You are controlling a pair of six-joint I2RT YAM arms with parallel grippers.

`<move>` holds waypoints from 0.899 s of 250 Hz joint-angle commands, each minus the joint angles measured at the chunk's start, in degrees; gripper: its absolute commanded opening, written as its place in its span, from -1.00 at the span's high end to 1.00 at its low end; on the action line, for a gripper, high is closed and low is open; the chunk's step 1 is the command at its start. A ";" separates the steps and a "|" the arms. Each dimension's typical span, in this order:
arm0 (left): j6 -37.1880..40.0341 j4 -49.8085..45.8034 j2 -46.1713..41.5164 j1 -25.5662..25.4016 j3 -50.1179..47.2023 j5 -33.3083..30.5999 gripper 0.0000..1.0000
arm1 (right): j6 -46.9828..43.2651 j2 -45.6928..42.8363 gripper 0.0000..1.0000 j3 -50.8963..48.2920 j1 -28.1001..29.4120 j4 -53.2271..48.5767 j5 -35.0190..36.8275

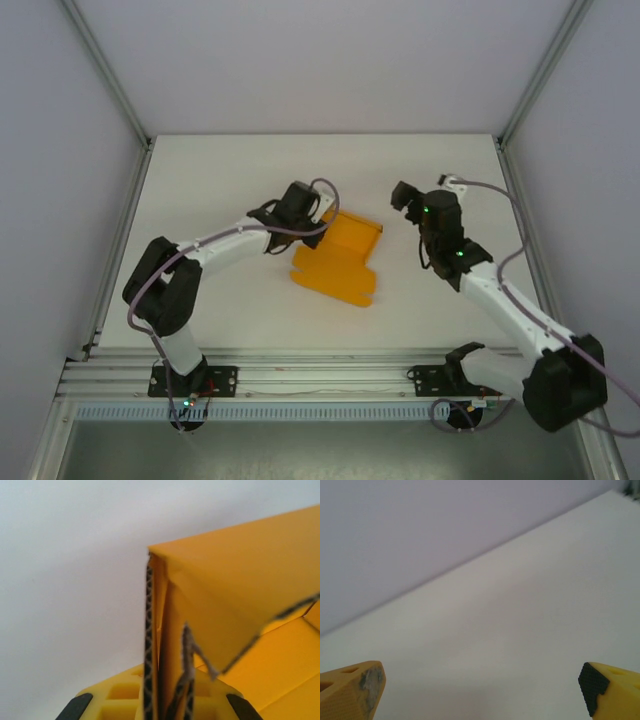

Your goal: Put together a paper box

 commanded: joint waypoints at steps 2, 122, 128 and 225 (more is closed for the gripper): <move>24.82 -21.46 -2.13 0.45 7.22 6.48 1.00 | 1.10 -3.48 -1.00 -0.66 -0.77 -5.17 4.52; 42.91 -42.10 5.55 -2.04 20.20 -4.73 1.00 | 1.75 0.93 -0.99 5.96 -3.73 -26.26 0.59; 42.48 -41.83 6.66 -2.28 20.65 -5.66 1.00 | 1.61 1.20 -1.00 5.98 -3.70 -26.26 0.02; 34.53 -41.95 29.88 -4.85 32.32 -24.68 1.00 | 0.38 2.53 -1.00 6.00 -3.93 -25.99 0.22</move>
